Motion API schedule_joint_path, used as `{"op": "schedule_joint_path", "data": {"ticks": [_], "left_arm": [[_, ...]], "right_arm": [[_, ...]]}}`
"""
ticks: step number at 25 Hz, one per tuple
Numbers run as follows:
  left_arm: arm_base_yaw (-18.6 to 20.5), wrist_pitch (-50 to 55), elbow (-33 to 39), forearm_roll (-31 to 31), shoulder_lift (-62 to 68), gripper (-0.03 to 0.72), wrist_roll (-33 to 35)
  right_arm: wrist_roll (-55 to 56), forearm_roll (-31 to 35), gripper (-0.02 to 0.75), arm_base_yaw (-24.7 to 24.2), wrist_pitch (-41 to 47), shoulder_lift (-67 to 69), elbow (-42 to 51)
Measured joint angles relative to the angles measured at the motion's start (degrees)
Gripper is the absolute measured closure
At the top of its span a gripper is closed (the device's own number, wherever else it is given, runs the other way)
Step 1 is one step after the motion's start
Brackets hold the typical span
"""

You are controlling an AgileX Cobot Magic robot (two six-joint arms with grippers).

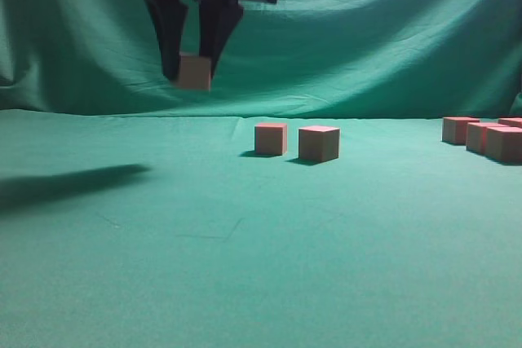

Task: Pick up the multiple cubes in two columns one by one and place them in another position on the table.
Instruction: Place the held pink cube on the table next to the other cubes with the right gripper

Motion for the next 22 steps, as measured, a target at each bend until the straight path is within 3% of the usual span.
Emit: {"op": "schedule_joint_path", "data": {"ticks": [9,22], "left_arm": [[0.0,0.0,0.0,0.0,0.0,0.688,0.0],[0.0,0.0,0.0,0.0,0.0,0.688,0.0]], "right_arm": [[12.81,-9.59,0.489,0.13,-2.12,4.62,-0.56],[21.08,-12.13,0.489,0.13,-2.8,7.83,-0.66]]}}
